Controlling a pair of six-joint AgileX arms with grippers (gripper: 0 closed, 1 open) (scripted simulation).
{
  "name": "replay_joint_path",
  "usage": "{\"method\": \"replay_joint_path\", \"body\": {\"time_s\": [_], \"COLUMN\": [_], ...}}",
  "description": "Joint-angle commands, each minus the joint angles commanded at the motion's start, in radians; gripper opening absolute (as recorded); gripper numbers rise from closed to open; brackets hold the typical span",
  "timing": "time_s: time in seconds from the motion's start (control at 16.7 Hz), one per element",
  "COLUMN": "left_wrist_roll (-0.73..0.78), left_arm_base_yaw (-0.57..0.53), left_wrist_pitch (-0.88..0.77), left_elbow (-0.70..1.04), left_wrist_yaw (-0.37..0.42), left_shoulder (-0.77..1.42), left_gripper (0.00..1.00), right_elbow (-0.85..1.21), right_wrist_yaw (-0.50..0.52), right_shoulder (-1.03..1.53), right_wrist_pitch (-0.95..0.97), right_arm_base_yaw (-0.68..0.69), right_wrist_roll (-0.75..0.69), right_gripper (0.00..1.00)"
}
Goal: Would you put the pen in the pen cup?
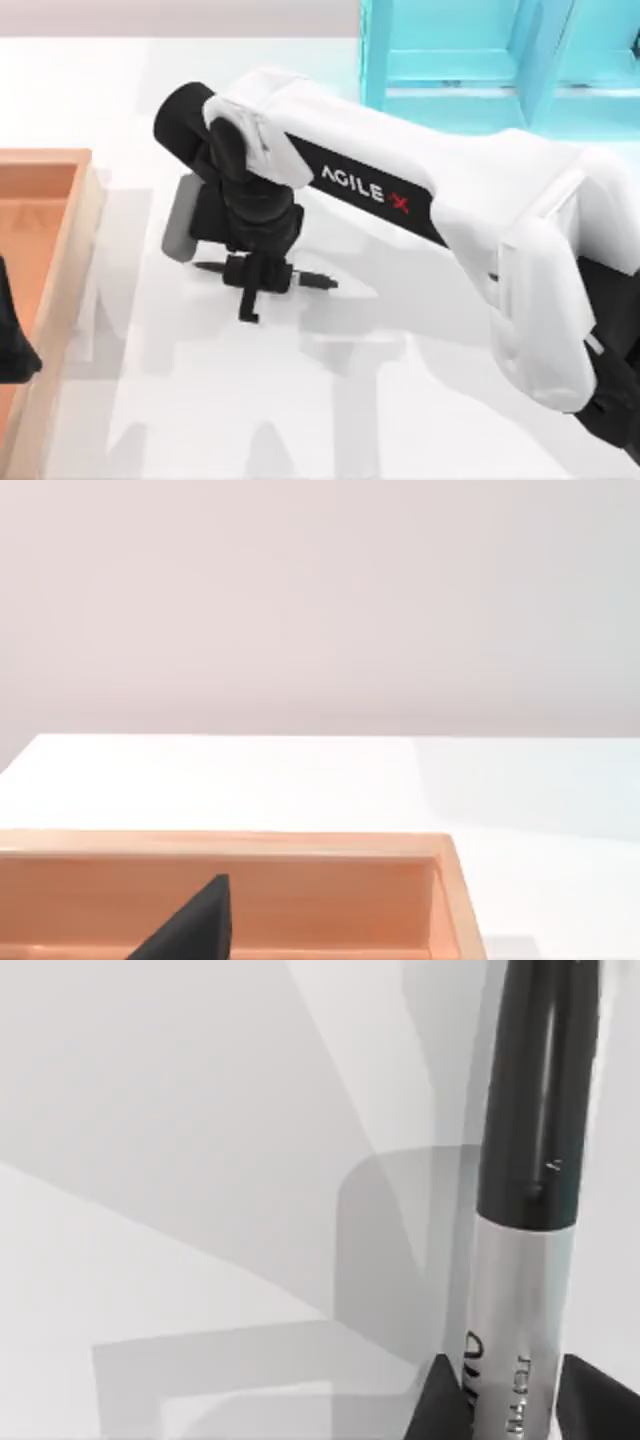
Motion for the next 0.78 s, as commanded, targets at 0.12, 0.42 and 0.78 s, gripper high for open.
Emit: {"method": "replay_joint_path", "body": {"time_s": [0.12,0.42,0.78], "left_wrist_roll": [0.000,0.000,0.000], "left_arm_base_yaw": [0.000,0.000,0.000], "left_wrist_pitch": [0.000,0.000,0.000], "left_elbow": [0.000,0.000,0.000], "left_wrist_yaw": [0.000,0.000,0.000], "left_shoulder": [0.000,0.000,0.000], "left_gripper": [1.00,1.00,1.00], "right_elbow": [-0.031,-0.151,-0.232], "right_wrist_yaw": [0.006,0.017,0.020], "right_shoulder": [-0.057,-0.287,-0.451], "right_wrist_pitch": [-0.030,-0.160,-0.254], "right_arm_base_yaw": [0.029,0.152,0.249], "right_wrist_roll": [0.032,0.154,0.245], "right_gripper": [0.00,0.00,0.00]}}
